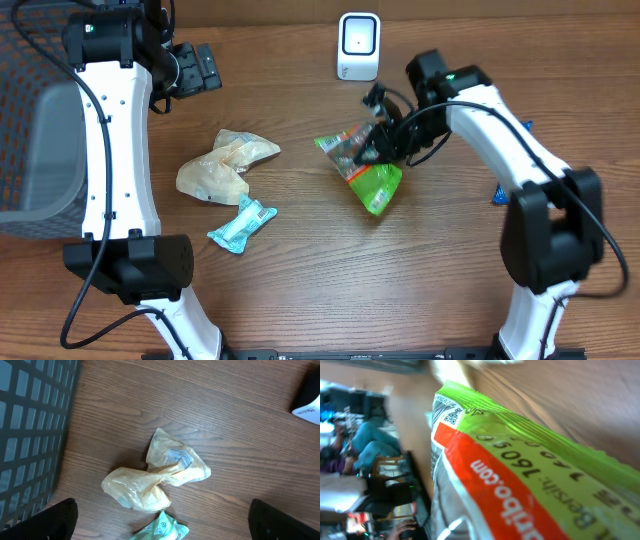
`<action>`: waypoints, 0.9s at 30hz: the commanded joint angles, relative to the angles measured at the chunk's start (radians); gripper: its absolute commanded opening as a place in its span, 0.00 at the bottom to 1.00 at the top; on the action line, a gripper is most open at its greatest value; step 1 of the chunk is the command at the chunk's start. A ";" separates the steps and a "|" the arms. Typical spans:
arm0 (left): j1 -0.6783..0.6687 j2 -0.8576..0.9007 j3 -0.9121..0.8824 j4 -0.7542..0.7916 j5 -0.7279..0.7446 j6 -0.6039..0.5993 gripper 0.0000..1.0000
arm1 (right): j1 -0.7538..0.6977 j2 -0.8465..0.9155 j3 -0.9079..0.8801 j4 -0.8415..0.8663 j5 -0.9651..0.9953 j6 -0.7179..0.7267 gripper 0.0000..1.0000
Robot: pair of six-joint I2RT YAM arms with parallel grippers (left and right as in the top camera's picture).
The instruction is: Scan the item barcode
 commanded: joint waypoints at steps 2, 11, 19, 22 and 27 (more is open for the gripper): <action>-0.002 -0.003 -0.005 0.002 -0.005 0.009 1.00 | -0.002 -0.177 0.084 -0.002 -0.218 -0.168 0.04; -0.002 -0.003 -0.005 0.002 -0.006 0.009 1.00 | -0.002 -0.353 0.104 0.032 -0.220 -0.199 0.04; -0.002 -0.003 -0.005 0.002 -0.005 0.009 1.00 | -0.006 -0.385 0.104 0.039 -0.179 -0.199 0.04; -0.002 -0.003 -0.005 0.002 -0.006 0.009 1.00 | -0.008 -0.385 0.104 0.040 -0.163 -0.199 0.04; -0.002 -0.003 -0.005 0.002 -0.005 0.009 1.00 | -0.039 -0.385 0.104 0.037 -0.140 -0.186 0.04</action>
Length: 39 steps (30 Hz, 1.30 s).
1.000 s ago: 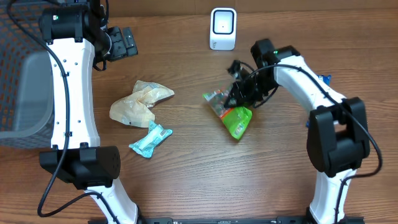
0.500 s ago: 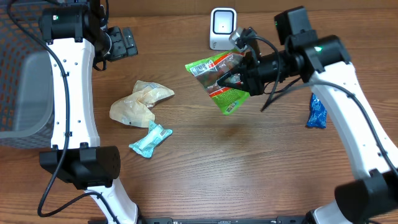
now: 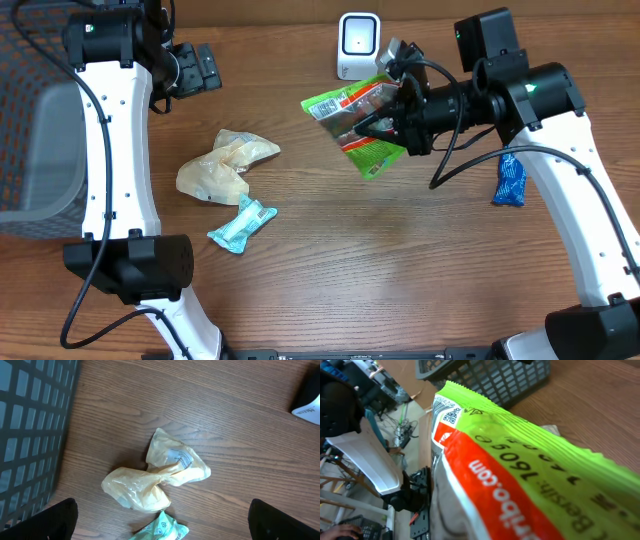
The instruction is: Scan the item barcode
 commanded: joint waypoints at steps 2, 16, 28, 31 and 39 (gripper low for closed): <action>-0.002 -0.003 -0.005 0.002 -0.005 0.009 1.00 | -0.050 -0.027 0.032 0.006 -0.004 0.024 0.04; -0.002 -0.003 -0.005 0.002 -0.006 0.009 1.00 | -0.111 -0.019 0.031 -0.055 0.078 0.108 0.04; -0.002 -0.003 -0.005 0.002 -0.006 0.009 1.00 | -0.108 0.067 0.018 -0.043 0.143 0.216 0.04; -0.002 -0.003 -0.005 0.002 -0.005 0.009 1.00 | -0.097 0.074 0.018 -0.042 0.215 0.256 0.04; -0.002 -0.003 -0.005 0.002 -0.006 0.009 1.00 | -0.048 0.078 0.018 -0.032 0.448 0.389 0.04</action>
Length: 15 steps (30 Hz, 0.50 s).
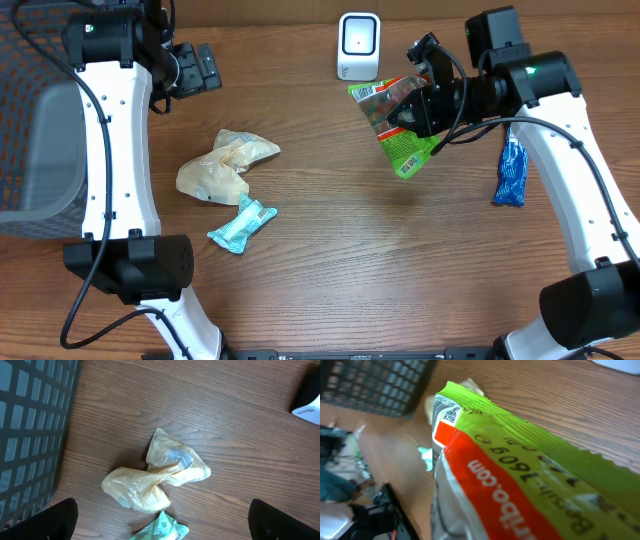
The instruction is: Scan the item barcode
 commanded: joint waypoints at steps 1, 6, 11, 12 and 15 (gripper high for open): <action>-0.002 -0.003 -0.005 0.002 -0.005 0.009 1.00 | 0.032 -0.009 0.016 0.018 0.152 0.108 0.04; -0.008 -0.003 -0.005 0.002 -0.005 0.009 1.00 | 0.051 -0.008 -0.019 0.031 0.212 0.139 0.04; -0.008 -0.003 -0.005 0.002 -0.006 0.009 1.00 | 0.051 -0.008 -0.072 0.058 0.288 0.208 0.04; -0.008 -0.003 -0.005 0.002 -0.006 0.009 1.00 | 0.051 -0.008 -0.079 0.059 0.309 0.220 0.04; -0.010 -0.003 -0.005 0.002 -0.006 0.009 1.00 | 0.051 -0.008 -0.101 0.063 0.373 0.249 0.04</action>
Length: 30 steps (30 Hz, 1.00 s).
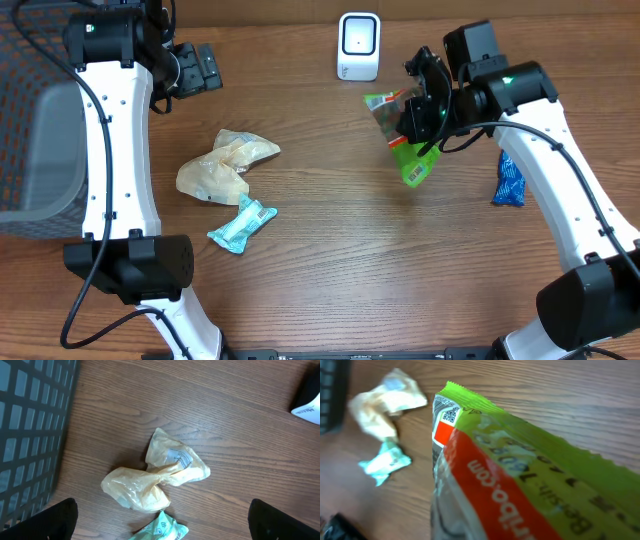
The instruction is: Scan the item barcode
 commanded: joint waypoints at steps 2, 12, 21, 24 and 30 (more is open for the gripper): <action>-0.009 -0.003 -0.005 0.002 -0.006 0.009 1.00 | 0.007 -0.009 -0.028 0.018 0.129 0.082 0.04; -0.009 -0.003 -0.005 0.002 -0.005 0.009 1.00 | 0.132 -0.003 -0.036 0.008 0.501 0.207 0.04; -0.009 -0.003 -0.005 0.002 -0.006 0.009 1.00 | 0.190 0.095 -0.037 0.003 0.663 0.209 0.04; -0.009 -0.003 -0.005 0.002 -0.005 0.009 1.00 | 0.225 0.127 -0.038 0.018 0.770 0.245 0.04; -0.009 -0.003 -0.005 0.002 -0.005 0.009 1.00 | 0.333 0.203 -0.038 0.047 1.014 0.343 0.04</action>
